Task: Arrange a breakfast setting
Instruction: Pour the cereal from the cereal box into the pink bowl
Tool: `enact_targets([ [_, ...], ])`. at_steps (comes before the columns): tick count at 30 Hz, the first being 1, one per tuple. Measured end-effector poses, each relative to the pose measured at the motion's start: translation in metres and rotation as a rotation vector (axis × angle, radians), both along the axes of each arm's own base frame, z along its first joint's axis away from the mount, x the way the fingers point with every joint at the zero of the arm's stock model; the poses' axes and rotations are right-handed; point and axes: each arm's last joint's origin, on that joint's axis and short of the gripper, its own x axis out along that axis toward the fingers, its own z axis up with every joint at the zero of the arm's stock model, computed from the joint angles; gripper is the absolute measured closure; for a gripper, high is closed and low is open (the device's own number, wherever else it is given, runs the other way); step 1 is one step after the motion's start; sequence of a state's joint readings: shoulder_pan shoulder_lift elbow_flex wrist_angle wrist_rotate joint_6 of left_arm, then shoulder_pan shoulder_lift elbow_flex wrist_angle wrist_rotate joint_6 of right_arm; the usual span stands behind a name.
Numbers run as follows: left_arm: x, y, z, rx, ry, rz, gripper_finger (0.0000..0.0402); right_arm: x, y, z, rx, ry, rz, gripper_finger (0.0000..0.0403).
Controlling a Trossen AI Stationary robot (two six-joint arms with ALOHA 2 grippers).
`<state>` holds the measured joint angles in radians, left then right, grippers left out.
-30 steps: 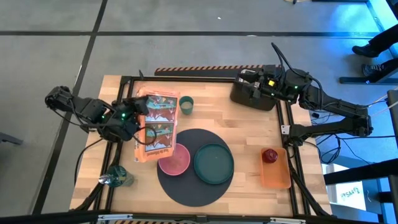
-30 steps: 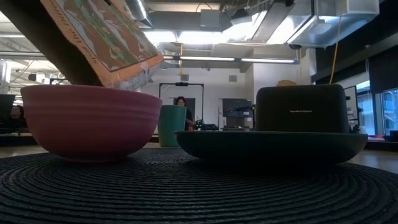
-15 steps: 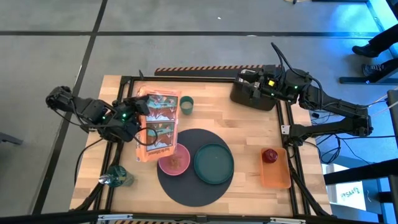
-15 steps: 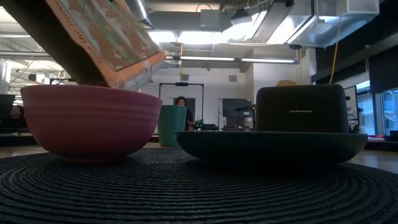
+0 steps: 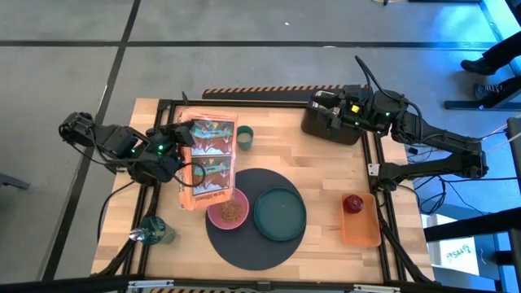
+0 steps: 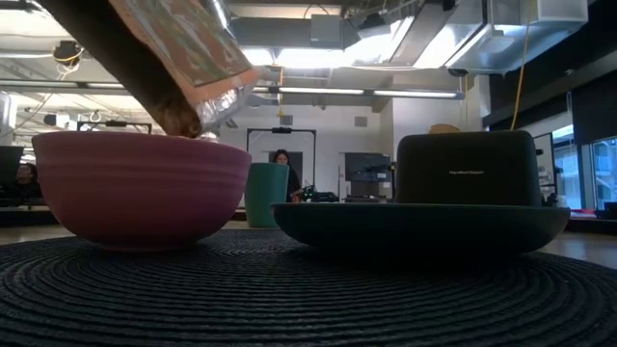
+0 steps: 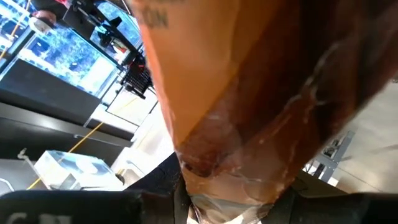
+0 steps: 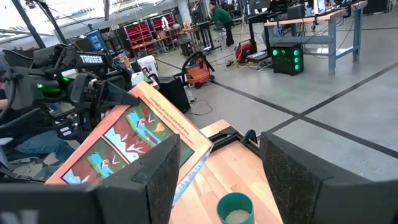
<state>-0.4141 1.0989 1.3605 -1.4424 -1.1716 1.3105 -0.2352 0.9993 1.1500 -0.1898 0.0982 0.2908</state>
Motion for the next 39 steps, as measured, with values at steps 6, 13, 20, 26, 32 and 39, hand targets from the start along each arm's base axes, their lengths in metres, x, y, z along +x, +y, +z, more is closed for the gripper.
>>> enact_targets([
  [6,0.002,-0.002,-0.002,0.005,0.023,-0.010,0.0275,0.000,0.000,0.000,0.000,0.001,0.000,0.0194],
  [13,0.003,-0.002,-0.002,0.007,0.024,-0.003,0.0275,0.000,0.000,0.000,0.000,0.002,0.000,0.0194],
  [20,0.003,-0.002,-0.002,-0.001,0.008,0.003,0.0275,0.000,0.000,0.000,0.000,0.002,0.000,0.0194],
  [26,0.003,-0.002,-0.003,-0.003,0.005,0.006,0.0275,0.000,0.000,0.000,0.000,0.001,0.000,0.0194],
  [32,0.001,-0.001,-0.002,-0.016,-0.014,0.016,0.0275,0.000,0.000,0.000,0.000,0.001,0.000,0.0194],
  [39,-0.010,0.006,-0.004,-0.075,0.007,0.061,0.0275,0.000,0.000,0.000,0.001,0.004,0.000,0.0194],
])
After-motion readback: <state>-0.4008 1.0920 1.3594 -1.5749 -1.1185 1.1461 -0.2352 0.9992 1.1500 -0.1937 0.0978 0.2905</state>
